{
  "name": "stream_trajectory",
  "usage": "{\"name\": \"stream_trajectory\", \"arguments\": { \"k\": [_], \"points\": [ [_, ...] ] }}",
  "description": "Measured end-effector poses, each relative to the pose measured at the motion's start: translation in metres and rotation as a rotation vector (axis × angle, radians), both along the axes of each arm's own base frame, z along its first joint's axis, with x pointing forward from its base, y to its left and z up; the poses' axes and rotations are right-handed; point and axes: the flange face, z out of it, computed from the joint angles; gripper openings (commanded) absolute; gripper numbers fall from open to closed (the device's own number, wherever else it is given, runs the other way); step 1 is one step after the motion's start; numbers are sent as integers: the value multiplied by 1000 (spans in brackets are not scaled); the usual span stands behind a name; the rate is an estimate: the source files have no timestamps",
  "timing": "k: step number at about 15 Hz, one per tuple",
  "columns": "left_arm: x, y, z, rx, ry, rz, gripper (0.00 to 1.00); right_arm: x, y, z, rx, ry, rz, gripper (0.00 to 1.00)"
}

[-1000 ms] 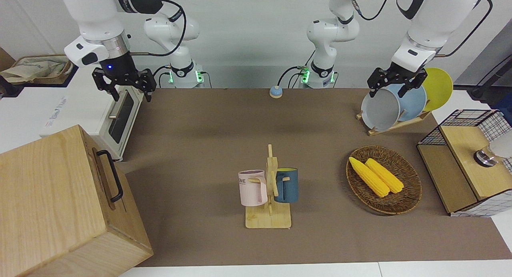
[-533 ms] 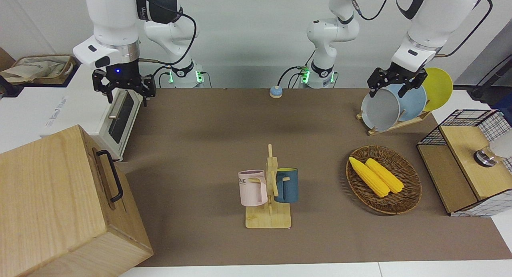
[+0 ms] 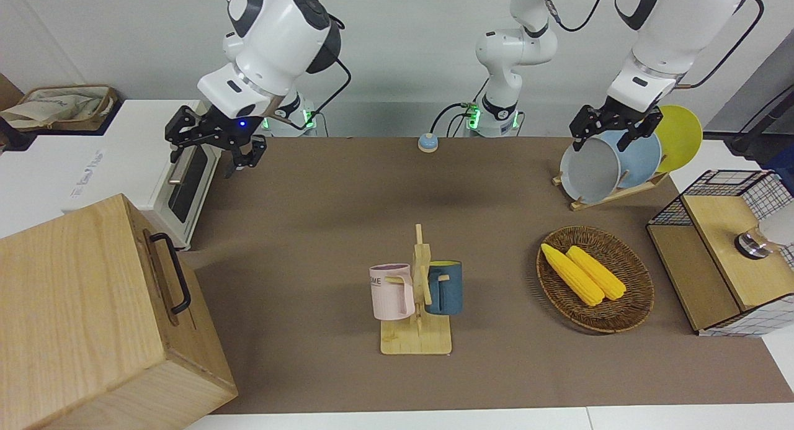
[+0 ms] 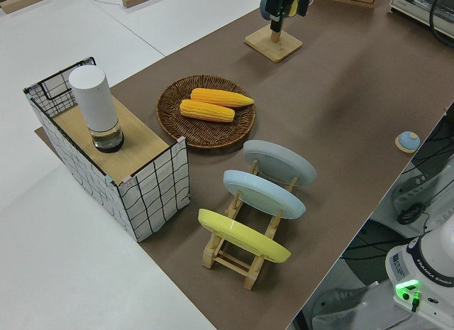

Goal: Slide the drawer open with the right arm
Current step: 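Reach the right gripper up to the black drawer handle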

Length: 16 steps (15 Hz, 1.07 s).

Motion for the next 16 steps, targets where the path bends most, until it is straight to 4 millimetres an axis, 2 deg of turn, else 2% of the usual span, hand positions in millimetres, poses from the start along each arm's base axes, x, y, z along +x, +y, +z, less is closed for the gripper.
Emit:
{"name": "stream_trajectory", "arguments": {
  "k": [5,8,11,16],
  "points": [
    [0,0,0,0,0,0,993,24,34,-41,-275,-44,82,979],
    [0,0,0,0,0,0,993,41,52,-82,-436,-64,135,979],
    [0,0,0,0,0,0,993,55,56,-114,-531,-82,157,977],
    [0,0,0,0,0,0,993,75,49,-171,-668,-118,183,977]
  ]
}}
